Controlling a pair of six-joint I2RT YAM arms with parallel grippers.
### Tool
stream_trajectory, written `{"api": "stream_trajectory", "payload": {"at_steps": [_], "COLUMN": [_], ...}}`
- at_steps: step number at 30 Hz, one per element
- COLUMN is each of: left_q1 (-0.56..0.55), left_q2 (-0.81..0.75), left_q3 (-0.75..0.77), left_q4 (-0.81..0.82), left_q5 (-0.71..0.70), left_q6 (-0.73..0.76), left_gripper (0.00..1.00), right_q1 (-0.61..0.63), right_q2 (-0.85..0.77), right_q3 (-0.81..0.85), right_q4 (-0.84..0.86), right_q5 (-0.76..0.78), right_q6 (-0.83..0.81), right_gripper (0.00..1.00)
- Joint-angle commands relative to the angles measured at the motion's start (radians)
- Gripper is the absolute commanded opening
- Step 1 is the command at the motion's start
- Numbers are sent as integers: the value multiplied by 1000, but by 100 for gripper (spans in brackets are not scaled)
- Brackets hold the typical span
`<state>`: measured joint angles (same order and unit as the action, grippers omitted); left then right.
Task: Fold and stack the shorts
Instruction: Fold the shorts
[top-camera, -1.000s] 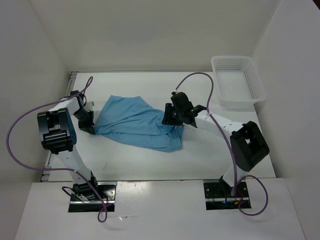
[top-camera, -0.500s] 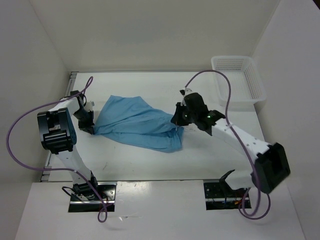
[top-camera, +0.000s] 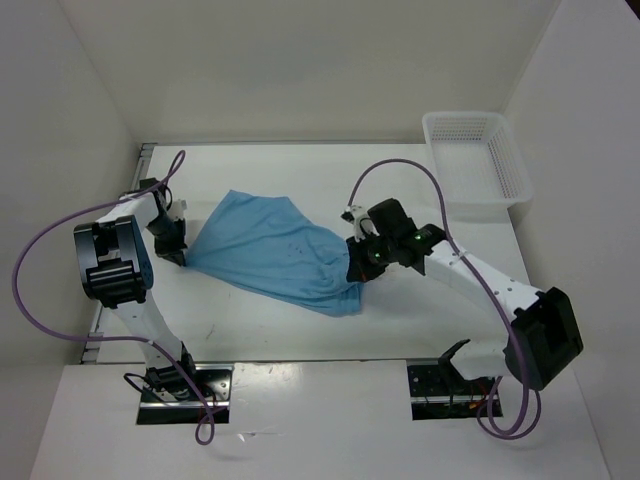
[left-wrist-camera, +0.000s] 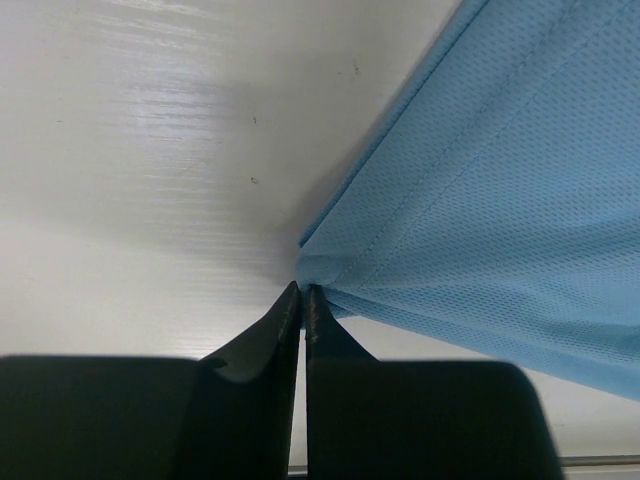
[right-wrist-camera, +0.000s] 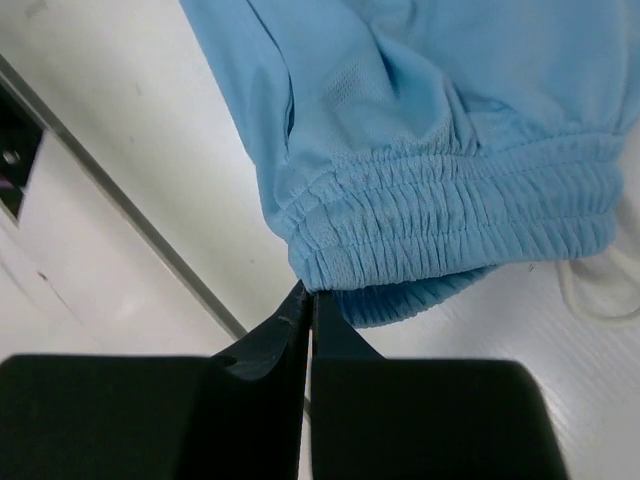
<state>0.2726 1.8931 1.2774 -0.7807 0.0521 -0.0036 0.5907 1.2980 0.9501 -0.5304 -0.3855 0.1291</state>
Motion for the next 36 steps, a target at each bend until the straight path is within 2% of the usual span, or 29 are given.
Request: {"api": "stream_trajectory", "payload": {"at_steps": [1,10,16,31,36], "left_q1": [5,5,5,5,5], "left_q2": [-8,1,11,20,20], "left_q3": [28,37,46,27,16], "left_q4": [0,9,9,9,9], "left_q5": [-38,-69,-78,-100,-109], "left_q6": [4,4,4,4,4], "left_gripper": [5,5,5,9,9], "right_q1": [33,133,133,84,41], "right_q2": [35,239,274,501,512], "right_q3": [82,147,200,176,176], "right_q4": [-137,-232,-327,-318,-309], "right_q5": [-53,-76,-92,68,115], "right_q6": [-141,-203,-241,-143,-115], "right_gripper": [1,1,0,0,0]}}
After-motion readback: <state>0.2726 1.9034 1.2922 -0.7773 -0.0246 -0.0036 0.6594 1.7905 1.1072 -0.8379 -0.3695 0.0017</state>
